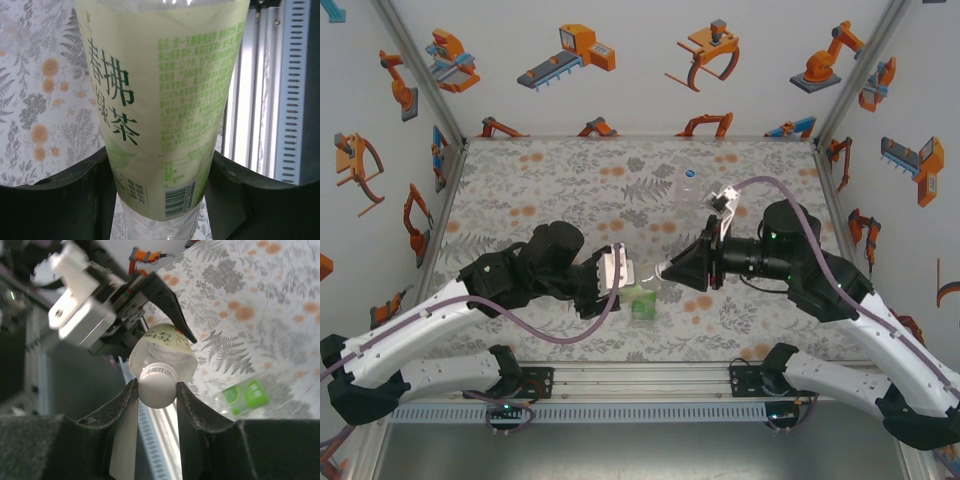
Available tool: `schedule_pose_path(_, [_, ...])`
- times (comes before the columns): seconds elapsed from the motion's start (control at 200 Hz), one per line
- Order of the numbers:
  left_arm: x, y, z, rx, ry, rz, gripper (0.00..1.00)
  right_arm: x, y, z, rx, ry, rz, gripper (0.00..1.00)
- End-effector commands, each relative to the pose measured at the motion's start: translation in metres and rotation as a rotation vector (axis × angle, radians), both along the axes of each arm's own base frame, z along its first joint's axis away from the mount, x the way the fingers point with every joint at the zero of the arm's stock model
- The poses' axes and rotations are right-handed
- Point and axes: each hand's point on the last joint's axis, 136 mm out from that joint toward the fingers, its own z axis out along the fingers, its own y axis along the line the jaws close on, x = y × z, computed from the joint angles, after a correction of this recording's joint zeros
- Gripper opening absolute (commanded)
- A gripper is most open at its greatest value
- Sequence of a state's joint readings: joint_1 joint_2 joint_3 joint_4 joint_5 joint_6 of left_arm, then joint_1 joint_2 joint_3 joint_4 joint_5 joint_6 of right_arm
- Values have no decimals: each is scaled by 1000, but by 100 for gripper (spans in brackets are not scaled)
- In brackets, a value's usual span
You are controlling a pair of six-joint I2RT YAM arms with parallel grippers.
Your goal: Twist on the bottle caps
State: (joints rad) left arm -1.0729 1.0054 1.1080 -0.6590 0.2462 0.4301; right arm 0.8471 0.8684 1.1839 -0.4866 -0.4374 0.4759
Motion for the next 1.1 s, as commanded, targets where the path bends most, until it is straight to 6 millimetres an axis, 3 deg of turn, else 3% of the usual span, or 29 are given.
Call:
schedule_pose_path(0.0, [18, -15, 33, -131, -92, 60, 0, 25, -8, -15, 129, 454, -278, 0])
schedule_pose_path(0.215, [29, -15, 27, -81, -111, 100, 0, 26, -20, -59, 46, 880, -507, 0])
schedule_pose_path(0.396, [27, -16, 21, -39, -94, 79, 0, 22, -12, -57, 18, 921, -472, 3])
schedule_pose_path(0.546, [22, -16, 22, -50, -88, 55, 0, 23, -16, -43, 9, 827, -453, 25])
schedule_pose_path(0.621, [20, -16, 21, -50, -81, 45, 0, 26, -19, -28, 2, 698, -425, 31])
schedule_pose_path(0.766, [12, -15, 20, -55, -61, 12, 0, 25, -20, 8, -31, 406, -314, 57])
schedule_pose_path(0.906, [5, -15, 18, -59, -40, -20, 0, 11, -14, 30, -67, 70, -123, 59])
schedule_pose_path(1.097, [-11, -16, 25, -85, -3, -92, 0, -38, -5, 47, -65, -387, 252, 60])
